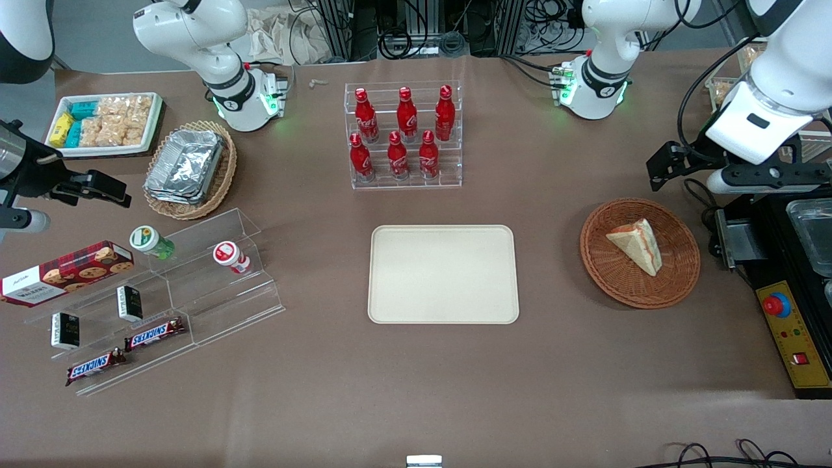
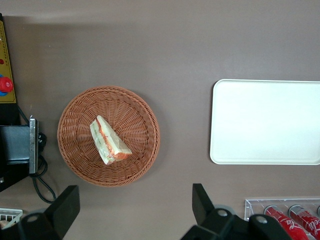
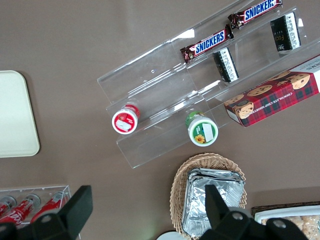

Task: Place sandwich from basket to tray
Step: 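Move the left gripper over the sandwich in the wicker basket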

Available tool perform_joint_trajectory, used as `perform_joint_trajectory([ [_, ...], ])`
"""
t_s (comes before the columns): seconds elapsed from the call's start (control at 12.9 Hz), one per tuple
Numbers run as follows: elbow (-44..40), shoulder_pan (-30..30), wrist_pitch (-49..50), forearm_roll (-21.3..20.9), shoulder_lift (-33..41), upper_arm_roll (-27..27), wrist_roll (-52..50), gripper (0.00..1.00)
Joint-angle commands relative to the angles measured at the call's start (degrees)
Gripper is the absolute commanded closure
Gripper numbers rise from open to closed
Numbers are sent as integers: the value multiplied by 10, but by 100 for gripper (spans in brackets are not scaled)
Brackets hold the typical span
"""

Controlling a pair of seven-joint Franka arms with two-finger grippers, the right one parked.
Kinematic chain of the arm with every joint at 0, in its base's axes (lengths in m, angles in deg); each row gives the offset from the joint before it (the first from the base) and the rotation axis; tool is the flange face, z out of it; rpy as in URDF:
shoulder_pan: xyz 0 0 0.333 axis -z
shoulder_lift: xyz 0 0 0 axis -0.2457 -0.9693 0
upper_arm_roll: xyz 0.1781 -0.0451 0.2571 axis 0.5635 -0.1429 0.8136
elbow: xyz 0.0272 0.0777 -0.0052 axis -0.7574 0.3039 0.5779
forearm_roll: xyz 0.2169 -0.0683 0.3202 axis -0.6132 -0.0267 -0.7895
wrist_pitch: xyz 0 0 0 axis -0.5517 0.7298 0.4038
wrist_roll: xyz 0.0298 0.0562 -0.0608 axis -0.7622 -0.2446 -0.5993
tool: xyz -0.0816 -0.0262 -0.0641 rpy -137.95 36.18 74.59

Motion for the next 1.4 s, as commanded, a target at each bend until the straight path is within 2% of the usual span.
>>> perform_joint_trajectory([
  [0.0,10,-2,11,-11,14,-3,-9,0],
  [0.39,3,-4,20,-10,11,-1,-6,0],
  [0.62,4,-9,56,-12,0,28,3,0],
  [0.78,10,-9,63,-48,-14,46,-12,0],
  [0.85,24,-10,62,-83,-20,47,-84,0],
  [0.93,38,-10,58,-93,-25,49,-156,0],
  [1.09,85,-23,18,-85,-14,62,-162,0],
  [1.24,159,-22,-40,-39,15,104,-169,0],
  [1.32,192,-22,-70,-36,20,108,-174,0],
])
